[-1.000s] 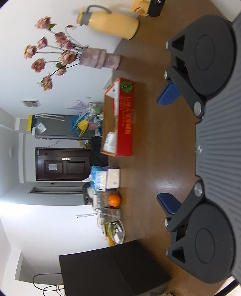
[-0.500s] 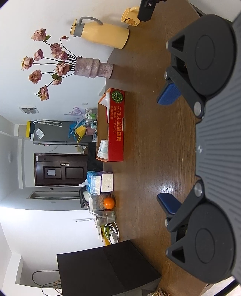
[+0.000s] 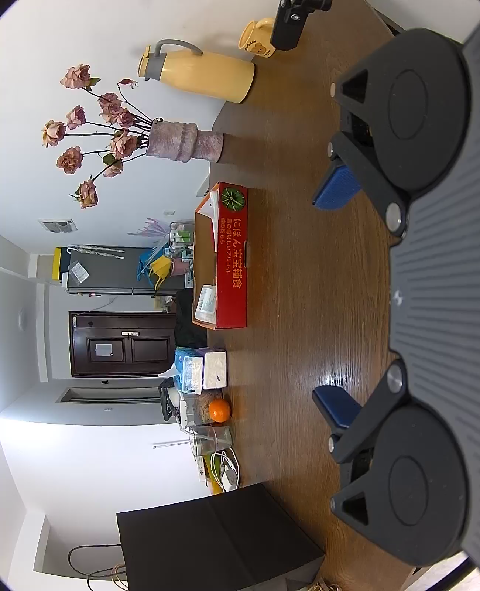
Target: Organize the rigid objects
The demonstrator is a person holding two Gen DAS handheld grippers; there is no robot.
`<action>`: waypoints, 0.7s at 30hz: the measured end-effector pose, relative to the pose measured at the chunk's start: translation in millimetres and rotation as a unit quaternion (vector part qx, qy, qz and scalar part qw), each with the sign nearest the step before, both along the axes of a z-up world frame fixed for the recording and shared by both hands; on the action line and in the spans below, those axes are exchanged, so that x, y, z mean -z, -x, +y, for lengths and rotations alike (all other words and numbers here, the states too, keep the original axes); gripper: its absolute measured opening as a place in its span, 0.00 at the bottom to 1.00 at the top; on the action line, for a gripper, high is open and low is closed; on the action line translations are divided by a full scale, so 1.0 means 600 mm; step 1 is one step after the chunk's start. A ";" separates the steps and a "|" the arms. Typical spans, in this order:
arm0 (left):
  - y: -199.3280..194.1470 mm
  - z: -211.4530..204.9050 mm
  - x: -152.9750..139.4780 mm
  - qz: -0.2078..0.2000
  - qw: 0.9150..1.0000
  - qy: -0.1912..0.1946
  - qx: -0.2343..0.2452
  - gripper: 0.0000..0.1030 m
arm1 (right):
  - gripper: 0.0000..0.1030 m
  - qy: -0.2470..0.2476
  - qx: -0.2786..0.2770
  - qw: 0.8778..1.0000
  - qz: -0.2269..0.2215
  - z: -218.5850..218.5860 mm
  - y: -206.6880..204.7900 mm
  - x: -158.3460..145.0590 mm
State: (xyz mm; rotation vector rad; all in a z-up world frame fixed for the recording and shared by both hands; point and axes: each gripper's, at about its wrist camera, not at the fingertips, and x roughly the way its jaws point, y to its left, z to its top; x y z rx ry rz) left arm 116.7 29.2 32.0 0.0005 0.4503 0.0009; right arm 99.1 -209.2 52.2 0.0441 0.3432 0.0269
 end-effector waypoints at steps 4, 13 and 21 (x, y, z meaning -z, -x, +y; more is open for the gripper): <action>-0.002 -0.002 0.000 0.001 1.000 -0.002 0.001 1.00 | 1.00 0.001 0.000 1.000 0.000 0.000 0.000 0.000; -0.003 -0.004 0.001 0.002 1.000 -0.002 0.003 1.00 | 1.00 0.001 0.000 1.000 0.000 0.000 0.000 0.000; -0.003 -0.005 0.001 0.002 1.000 -0.002 0.004 1.00 | 1.00 0.002 0.000 1.000 0.001 0.001 0.000 0.000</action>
